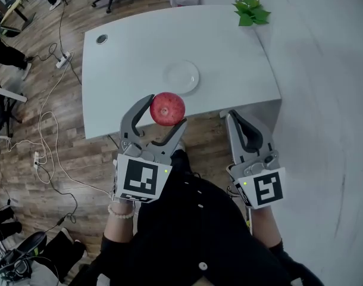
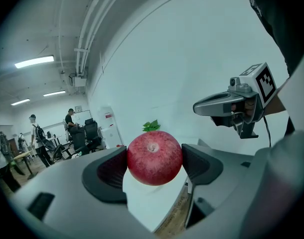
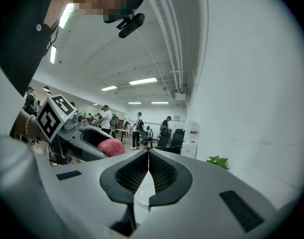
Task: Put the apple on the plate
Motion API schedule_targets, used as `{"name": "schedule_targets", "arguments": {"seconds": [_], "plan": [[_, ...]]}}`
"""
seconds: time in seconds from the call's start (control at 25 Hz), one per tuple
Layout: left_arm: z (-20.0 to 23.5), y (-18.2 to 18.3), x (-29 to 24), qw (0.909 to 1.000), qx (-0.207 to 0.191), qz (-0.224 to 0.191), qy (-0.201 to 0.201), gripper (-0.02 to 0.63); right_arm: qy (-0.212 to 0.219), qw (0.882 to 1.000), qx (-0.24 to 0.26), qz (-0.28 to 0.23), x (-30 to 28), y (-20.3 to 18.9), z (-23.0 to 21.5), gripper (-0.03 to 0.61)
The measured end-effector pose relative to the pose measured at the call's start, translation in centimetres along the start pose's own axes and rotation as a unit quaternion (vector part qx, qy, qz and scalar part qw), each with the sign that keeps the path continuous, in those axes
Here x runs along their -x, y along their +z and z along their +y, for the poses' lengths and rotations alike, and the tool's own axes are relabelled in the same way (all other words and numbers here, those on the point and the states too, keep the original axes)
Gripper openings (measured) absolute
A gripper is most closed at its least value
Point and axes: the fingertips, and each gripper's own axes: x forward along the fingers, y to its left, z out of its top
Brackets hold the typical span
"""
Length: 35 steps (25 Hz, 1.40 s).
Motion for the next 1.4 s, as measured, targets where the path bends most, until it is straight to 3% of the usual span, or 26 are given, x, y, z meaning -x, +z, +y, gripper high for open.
{"name": "schedule_targets", "arguments": {"seconds": [0.84, 1.28, 1.4], "plan": [[8.9, -1.8, -7.4, 0.9998, 0.021, -0.004, -0.002, 0.354, 0.004, 1.000, 0.002, 0.020, -11.1, -0.8, -3.4, 0.041], [10.6, -3.3, -8.3, 0.9978, 0.062, 0.021, 0.012, 0.354, 0.009, 0.999, 0.002, 0.040, -13.0, -1.8, -3.8, 0.041], [10.7, -3.3, -8.7, 0.9989, 0.044, 0.014, 0.006, 0.354, 0.015, 0.999, 0.002, 0.040, -13.5, -1.8, -4.0, 0.041]]}}
